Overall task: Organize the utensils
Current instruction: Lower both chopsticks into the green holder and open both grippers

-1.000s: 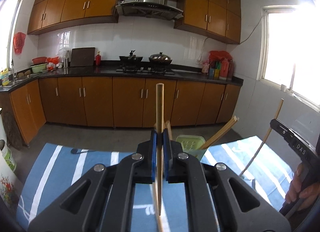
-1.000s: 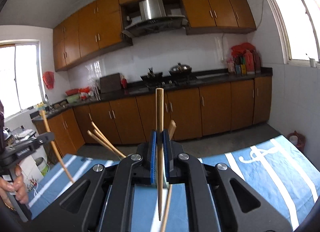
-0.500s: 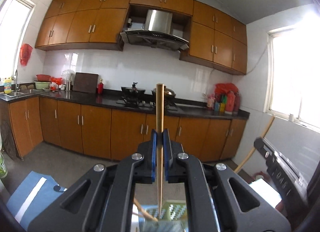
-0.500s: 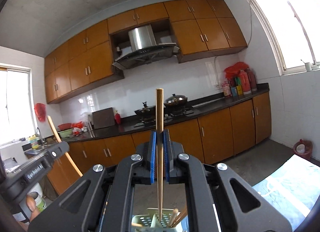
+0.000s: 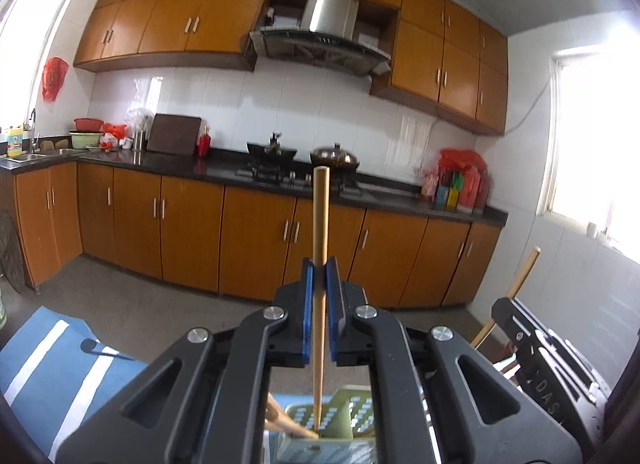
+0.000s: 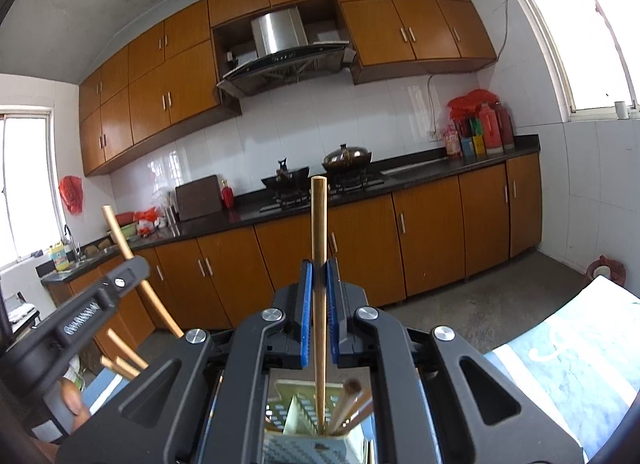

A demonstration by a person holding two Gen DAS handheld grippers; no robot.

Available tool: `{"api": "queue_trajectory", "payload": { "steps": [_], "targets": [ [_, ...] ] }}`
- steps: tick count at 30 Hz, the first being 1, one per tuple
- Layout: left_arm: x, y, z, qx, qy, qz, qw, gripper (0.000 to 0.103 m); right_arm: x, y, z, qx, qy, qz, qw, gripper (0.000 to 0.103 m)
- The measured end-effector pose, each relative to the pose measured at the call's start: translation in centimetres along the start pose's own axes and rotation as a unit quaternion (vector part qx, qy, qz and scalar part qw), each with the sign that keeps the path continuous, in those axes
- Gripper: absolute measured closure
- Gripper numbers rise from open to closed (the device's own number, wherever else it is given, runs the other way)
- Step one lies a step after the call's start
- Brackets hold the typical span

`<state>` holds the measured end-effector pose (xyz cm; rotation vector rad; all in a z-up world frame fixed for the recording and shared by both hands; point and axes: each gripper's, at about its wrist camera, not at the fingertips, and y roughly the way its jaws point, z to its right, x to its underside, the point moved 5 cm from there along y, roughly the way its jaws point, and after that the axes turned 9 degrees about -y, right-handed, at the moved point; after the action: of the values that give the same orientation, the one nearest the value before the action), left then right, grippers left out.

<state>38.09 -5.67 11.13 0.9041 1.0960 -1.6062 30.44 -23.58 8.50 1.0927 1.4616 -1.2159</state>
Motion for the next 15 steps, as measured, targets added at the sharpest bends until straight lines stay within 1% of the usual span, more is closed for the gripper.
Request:
{"api": "queue_trajectory", "payload": {
  "steps": [2, 3, 6, 8, 9, 10, 12, 15],
  "targets": [
    [0.5, 0.2, -0.1, -0.003, 0.005, -0.013, 0.9999, 0.095, 0.2, 0.0, 0.0, -0.001, 0.000, -0.006, 1.000, 0.095],
    [0.7, 0.1, -0.1, -0.005, 0.007, -0.019, 0.9998, 0.093, 0.3, -0.1, 0.0, 0.000, -0.002, -0.010, 1.000, 0.095],
    [1.0, -0.4, -0.2, -0.012, 0.014, -0.027, 0.9995, 0.089, 0.2, -0.4, 0.0, 0.004, -0.008, -0.018, 1.000, 0.094],
    [1.0, -1.0, -0.6, -0.018, 0.015, -0.031, 0.9993, 0.088, 0.0, -1.1, 0.3, 0.008, -0.006, -0.022, 1.000, 0.092],
    [0.9, -1.2, -0.7, -0.019, 0.015, -0.031, 0.9992, 0.088, -0.1, -1.4, 0.4, 0.009, -0.004, -0.022, 1.000, 0.087],
    [0.8, -1.8, -0.9, -0.019, 0.013, -0.031, 0.9992, 0.088, -0.3, -1.9, 0.6, 0.012, -0.003, -0.020, 1.000, 0.079],
    [0.6, -3.3, -1.3, -0.023, 0.013, -0.029, 0.9992, 0.083, -0.7, -3.5, 1.1, 0.020, -0.004, -0.013, 1.000, 0.072],
    [0.9, -5.8, -2.0, -0.028, 0.019, -0.030, 0.9990, 0.078, -0.5, -5.8, 2.1, 0.030, -0.007, -0.016, 0.999, 0.072]
  ]
}}
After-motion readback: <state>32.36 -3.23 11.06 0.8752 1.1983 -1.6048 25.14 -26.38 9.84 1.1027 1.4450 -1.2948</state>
